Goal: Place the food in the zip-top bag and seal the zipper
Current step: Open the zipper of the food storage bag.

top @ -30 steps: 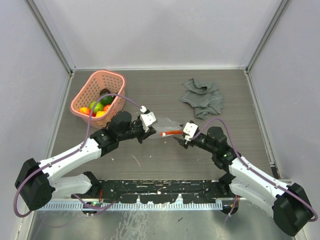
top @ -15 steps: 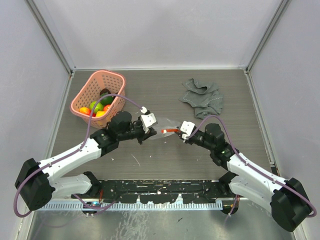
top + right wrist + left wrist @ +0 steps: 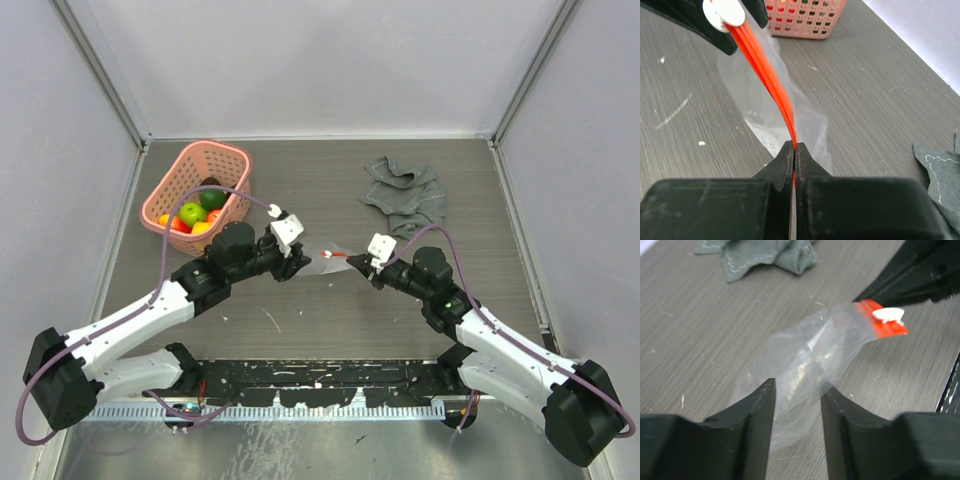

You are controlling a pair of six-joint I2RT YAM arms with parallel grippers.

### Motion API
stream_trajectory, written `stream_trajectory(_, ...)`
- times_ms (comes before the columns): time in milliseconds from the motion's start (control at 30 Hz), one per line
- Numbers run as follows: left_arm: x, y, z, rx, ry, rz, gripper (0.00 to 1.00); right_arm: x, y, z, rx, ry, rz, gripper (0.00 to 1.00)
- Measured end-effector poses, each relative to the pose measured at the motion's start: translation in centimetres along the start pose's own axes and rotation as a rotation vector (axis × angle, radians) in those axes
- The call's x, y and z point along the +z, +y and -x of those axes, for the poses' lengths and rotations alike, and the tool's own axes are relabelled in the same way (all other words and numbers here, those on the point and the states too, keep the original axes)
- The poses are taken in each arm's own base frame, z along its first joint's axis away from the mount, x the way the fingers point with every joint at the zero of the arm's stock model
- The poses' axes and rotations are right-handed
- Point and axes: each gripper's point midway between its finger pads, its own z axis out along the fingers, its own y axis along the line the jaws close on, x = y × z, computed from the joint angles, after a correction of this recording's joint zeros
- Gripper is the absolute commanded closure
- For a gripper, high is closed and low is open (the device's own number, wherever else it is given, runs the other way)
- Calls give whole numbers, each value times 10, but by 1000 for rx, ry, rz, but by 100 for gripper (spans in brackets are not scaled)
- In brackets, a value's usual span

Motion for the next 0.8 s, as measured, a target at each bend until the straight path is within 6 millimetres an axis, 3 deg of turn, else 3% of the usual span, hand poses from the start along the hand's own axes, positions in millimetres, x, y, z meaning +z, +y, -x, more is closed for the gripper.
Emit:
stream_trajectory(167, -17, 14, 27, -105, -94, 113, 38, 5, -3, 17, 112, -57, -68, 100)
stream_trajectory(333, -34, 33, 46, -256, -151, 253, 29, 10, -18, 20, 231, -46, -208, 100)
stream_trajectory(600, -71, 54, 53, -410, -201, 434, 21, 5, -49, 32, 351, -74, -399, 100)
stream_trajectory(700, -74, 52, 59, -456, -219, 428, 20, 5, -53, 37, 392, -90, -428, 100)
stream_trajectory(800, -65, 45, 59, -512, -211, 389, 14, 8, -53, 41, 435, -99, -430, 100)
